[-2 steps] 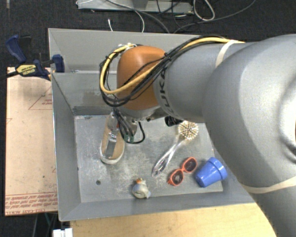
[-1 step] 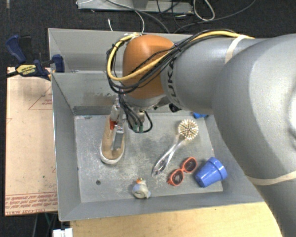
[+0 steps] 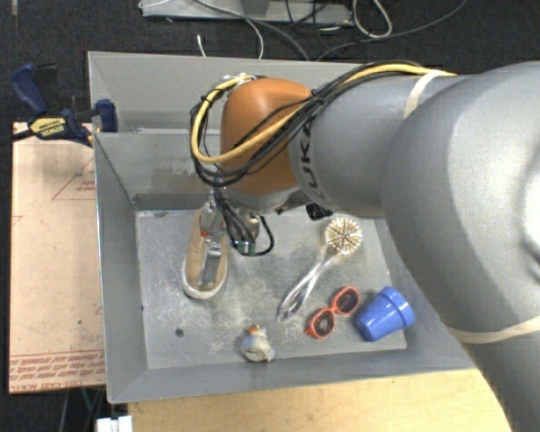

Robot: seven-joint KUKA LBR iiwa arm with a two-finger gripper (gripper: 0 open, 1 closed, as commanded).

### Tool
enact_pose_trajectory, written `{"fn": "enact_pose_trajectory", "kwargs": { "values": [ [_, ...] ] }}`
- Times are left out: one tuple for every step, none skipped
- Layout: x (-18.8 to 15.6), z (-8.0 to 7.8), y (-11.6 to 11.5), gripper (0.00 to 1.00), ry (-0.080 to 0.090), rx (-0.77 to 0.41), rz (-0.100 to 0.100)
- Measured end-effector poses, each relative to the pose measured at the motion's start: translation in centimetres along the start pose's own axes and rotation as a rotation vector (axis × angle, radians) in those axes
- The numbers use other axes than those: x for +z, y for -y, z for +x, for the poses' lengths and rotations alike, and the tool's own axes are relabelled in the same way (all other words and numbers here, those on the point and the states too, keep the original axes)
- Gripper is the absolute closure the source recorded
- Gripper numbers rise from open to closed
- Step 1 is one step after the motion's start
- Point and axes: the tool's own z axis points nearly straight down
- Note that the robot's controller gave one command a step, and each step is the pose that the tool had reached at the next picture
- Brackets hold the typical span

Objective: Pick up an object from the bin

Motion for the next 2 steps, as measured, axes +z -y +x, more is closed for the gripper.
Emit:
{"fn": "enact_pose_trajectory", "kwargs": {
  "values": [
    [1.9,-0.4,-0.9,0.0,0.008,0.019,-0.003],
    [3.8,0.8,-1.0,0.0,0.014,0.051,-0.006]
  ]
}}
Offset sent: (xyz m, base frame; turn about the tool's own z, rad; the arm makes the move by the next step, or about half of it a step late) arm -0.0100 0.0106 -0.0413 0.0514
